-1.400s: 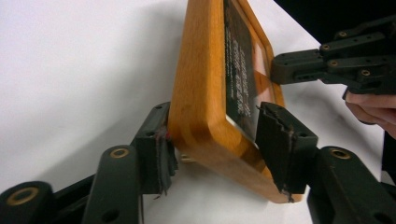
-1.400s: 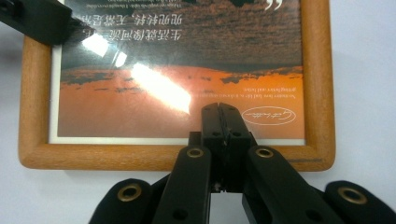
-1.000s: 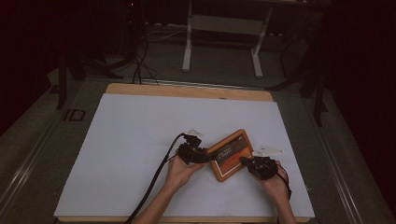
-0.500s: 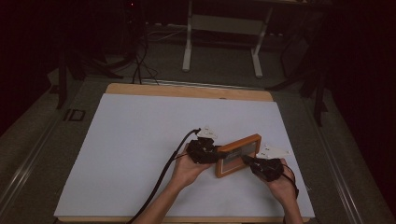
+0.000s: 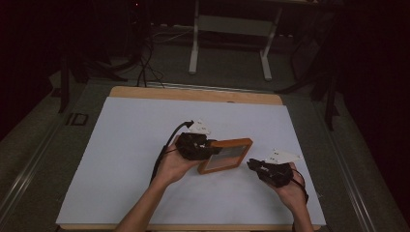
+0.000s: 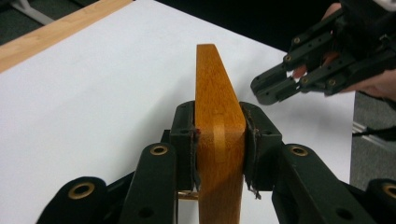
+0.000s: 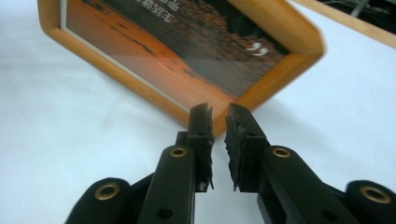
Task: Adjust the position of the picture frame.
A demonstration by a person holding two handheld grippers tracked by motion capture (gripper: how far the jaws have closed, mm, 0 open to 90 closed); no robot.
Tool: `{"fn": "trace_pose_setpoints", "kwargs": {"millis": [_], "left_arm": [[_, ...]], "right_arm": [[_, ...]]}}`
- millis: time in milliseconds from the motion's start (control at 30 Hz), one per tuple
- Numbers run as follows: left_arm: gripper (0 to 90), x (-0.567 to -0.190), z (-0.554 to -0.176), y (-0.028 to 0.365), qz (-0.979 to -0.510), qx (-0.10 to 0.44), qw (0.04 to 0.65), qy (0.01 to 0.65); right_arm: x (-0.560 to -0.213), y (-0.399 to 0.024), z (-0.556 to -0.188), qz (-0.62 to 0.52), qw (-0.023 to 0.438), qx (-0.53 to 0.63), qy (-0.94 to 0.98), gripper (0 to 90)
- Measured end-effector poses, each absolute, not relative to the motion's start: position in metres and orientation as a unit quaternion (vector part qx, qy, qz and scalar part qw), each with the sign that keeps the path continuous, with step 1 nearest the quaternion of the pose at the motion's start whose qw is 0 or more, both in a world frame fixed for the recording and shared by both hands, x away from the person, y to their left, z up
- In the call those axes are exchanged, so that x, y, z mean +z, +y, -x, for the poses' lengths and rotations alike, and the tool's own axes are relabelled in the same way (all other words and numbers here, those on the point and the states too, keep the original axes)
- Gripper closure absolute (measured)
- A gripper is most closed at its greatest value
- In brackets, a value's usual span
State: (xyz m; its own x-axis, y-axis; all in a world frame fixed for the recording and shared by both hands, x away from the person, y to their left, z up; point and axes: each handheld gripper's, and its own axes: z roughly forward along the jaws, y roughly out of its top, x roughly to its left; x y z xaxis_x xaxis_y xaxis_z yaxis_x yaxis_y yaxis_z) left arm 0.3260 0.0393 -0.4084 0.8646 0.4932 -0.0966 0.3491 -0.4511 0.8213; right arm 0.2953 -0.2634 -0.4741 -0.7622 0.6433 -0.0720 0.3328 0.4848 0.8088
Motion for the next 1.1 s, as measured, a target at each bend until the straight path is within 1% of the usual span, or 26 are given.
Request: {"fn": "trace_pose_setpoints", "kwargs": {"millis": [233, 333, 467, 600, 667, 800, 967, 1100], "left_arm": [[69.7, -0.391, -0.314, 0.07, -0.867, 0.067, 0.446, 0.212], [69.6, -0.386, -0.312, 0.08, -0.874, 0.071, 0.433, 0.207], [69.6, -0.38, -0.313, 0.088, -0.884, 0.072, 0.416, 0.2], [69.5, -0.38, -0.314, 0.087, -0.895, 0.073, 0.398, 0.186], [69.5, -0.383, -0.315, 0.084, -0.898, 0.073, 0.394, 0.181], [69.4, -0.384, -0.317, 0.079, -0.897, 0.071, 0.402, 0.169], [69.1, -0.382, -0.317, 0.07, -0.903, 0.077, 0.398, 0.142], [69.0, -0.38, -0.318, 0.062, -0.904, 0.082, 0.4, 0.126]], "right_arm": [[-0.469, -0.251, -0.294, -0.271, 0.18, 0.418, 0.848, 75.6], [-0.467, -0.245, -0.294, -0.264, 0.176, 0.418, 0.851, 74.0], [-0.462, -0.237, -0.295, -0.253, 0.176, 0.421, 0.853, 66.4], [-0.457, -0.227, -0.296, -0.241, 0.177, 0.425, 0.854, 59.7], [-0.456, -0.222, -0.297, -0.237, 0.175, 0.429, 0.854, 57.9], [-0.451, -0.213, -0.301, -0.224, 0.17, 0.436, 0.855, 54.2], [-0.436, -0.2, -0.306, -0.183, 0.153, 0.454, 0.858, 43.2], [-0.424, -0.187, -0.312, -0.146, 0.141, 0.455, 0.867, 39.7]]}}
